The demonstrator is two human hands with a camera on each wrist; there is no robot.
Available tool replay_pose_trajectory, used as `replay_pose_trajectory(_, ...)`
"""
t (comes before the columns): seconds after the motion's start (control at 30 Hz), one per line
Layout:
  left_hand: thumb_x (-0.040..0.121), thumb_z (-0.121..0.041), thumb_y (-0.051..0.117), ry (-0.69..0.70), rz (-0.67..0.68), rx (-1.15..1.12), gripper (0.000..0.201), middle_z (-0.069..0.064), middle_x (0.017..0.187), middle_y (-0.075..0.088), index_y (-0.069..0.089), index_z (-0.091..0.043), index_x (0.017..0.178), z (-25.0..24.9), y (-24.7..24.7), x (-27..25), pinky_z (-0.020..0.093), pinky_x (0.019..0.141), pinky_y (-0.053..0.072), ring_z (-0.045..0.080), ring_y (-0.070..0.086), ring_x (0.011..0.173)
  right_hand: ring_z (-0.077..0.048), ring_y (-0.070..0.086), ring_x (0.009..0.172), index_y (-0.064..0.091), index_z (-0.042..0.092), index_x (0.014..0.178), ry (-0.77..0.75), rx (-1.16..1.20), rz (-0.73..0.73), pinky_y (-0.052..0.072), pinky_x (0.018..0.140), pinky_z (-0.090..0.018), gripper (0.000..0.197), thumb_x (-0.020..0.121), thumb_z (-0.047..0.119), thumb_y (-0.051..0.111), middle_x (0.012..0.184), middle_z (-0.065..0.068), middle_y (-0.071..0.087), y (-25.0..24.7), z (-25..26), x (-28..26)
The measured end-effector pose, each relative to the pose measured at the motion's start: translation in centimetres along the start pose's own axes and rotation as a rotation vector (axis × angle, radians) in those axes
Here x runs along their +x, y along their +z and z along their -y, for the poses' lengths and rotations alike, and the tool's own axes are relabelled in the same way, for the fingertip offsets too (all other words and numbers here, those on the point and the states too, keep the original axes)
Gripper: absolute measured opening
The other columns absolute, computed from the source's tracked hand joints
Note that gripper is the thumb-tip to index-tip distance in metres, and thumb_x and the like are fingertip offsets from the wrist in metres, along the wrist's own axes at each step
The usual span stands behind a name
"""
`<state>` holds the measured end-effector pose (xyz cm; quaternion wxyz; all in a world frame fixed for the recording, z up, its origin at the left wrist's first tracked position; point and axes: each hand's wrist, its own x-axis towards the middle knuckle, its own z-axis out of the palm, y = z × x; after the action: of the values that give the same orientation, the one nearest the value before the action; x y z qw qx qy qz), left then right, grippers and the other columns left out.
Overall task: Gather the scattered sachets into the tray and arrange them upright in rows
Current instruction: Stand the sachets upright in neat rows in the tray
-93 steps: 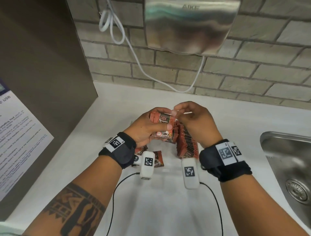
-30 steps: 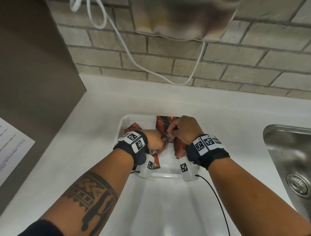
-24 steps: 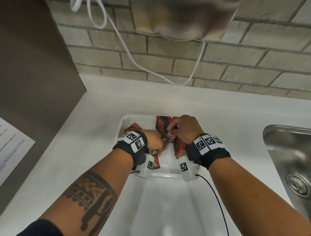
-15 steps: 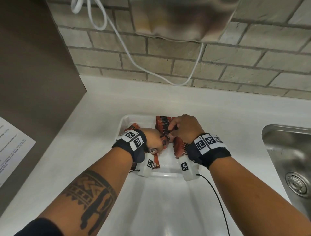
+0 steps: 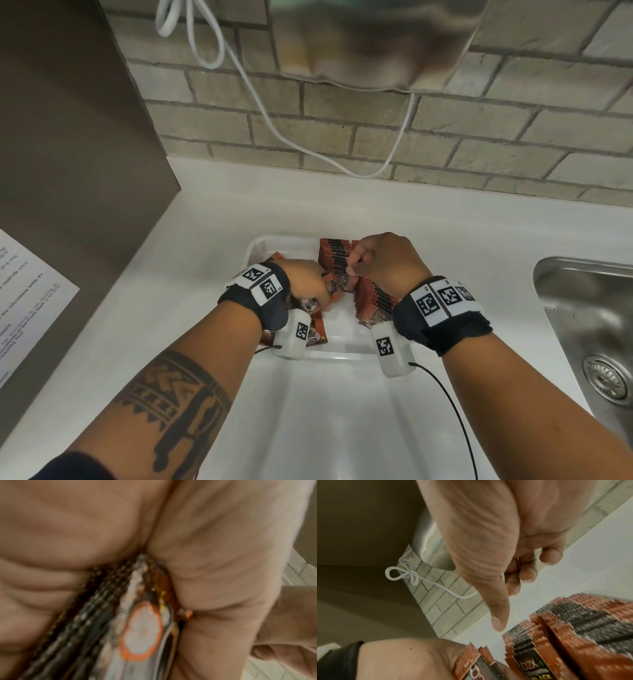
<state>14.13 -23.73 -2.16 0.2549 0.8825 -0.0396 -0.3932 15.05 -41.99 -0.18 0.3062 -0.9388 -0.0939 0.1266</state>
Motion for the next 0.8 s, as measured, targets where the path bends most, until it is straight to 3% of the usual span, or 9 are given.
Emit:
replay_pose_trajectory(0.07, 0.078, -0.034, 0.083, 0.028, -0.016, -0.105, 0.033, 0.01, 0.094, 0.075, 0.074, -0.015, 0.104, 0.7, -0.3, -0.1, 0.032, 0.074, 0.058, 0.022, 0.067, 0.079, -0.003, 0.062, 0.073, 0.075, 0.025, 0.085, -0.002, 0.066, 0.043, 0.039, 0.06, -0.016, 0.003, 0.083, 0.023, 0.075, 0.076, 0.012, 0.071, -0.2, 0.4, -0.8)
replay_pose_trajectory(0.13, 0.07, -0.036, 0.09, 0.056, -0.021, -0.254, 0.044, 0.006, 0.091, 0.075, 0.075, -0.017, 0.107, 1.4, -0.4, -0.3, 0.036, 0.083, 0.059, 0.023, 0.07, 0.085, -0.005, 0.065, 0.078, 0.073, 0.025, 0.09, -0.008, 0.118, 0.104, 0.043, 0.065, -0.019, 0.011, 0.082, 0.03, 0.078, 0.082, 0.011, 0.072, 0.1, 0.8, -1.6)
replay_pose_trajectory(0.33, 0.071, -0.016, 0.092, 0.194, -0.023, -0.564, 0.04, 0.015, 0.089, 0.07, 0.072, -0.005, 0.104, 2.0, 0.4, -1.4, 0.032, 0.072, 0.056, 0.019, 0.067, 0.078, -0.016, 0.069, 0.077, 0.068, 0.025, 0.086, 0.062, 0.213, 0.132, 0.052, 0.06, -0.031, 0.015, 0.081, 0.027, 0.082, 0.087, 0.003, 0.071, 1.2, 1.4, -2.0)
replay_pose_trajectory(0.43, 0.069, -0.014, 0.092, 0.248, -0.028, -0.651, 0.042, 0.025, 0.089, 0.067, 0.071, -0.002, 0.102, 2.5, 0.7, -1.5, 0.037, 0.076, 0.058, 0.024, 0.066, 0.077, -0.013, 0.068, 0.082, 0.071, 0.024, 0.089, 0.043, 0.22, 0.144, 0.048, 0.064, -0.024, 0.013, 0.083, 0.03, 0.08, 0.089, 0.004, 0.072, 0.9, 1.3, -2.0)
replay_pose_trajectory(0.53, 0.072, -0.011, 0.09, 0.297, -0.035, -0.732, 0.048, 0.021, 0.102, 0.072, 0.068, -0.001, 0.114, 2.6, 0.7, -1.7, 0.042, 0.085, 0.058, 0.026, 0.07, 0.09, -0.011, 0.066, 0.082, 0.073, 0.021, 0.093, 0.012, 0.209, 0.127, 0.044, 0.067, -0.021, 0.014, 0.084, 0.03, 0.078, 0.088, 0.003, 0.072, 0.4, 1.5, -2.0)
replay_pose_trajectory(0.67, 0.081, -0.008, 0.082, 0.349, -0.059, -0.79, 0.037, 0.004, 0.095, 0.074, 0.068, -0.013, 0.115, 2.3, 0.2, -2.3, 0.037, 0.08, 0.059, 0.02, 0.071, 0.09, -0.015, 0.069, 0.082, 0.075, 0.019, 0.091, -0.017, 0.273, 0.069, 0.049, 0.073, -0.021, 0.009, 0.083, 0.021, 0.079, 0.089, -0.004, 0.075, -0.8, 2.0, -1.7)
replay_pose_trajectory(0.8, 0.083, -0.007, 0.08, 0.367, -0.126, -0.77, 0.04, 0.01, 0.107, 0.075, 0.066, -0.01, 0.121, 1.8, -0.5, -2.6, 0.036, 0.081, 0.059, 0.02, 0.072, 0.094, -0.008, 0.067, 0.081, 0.075, 0.027, 0.084, -0.062, 0.245, -0.011, 0.045, 0.07, -0.021, 0.006, 0.086, 0.022, 0.077, 0.084, 0.004, 0.074, -2.1, 2.4, -1.4)
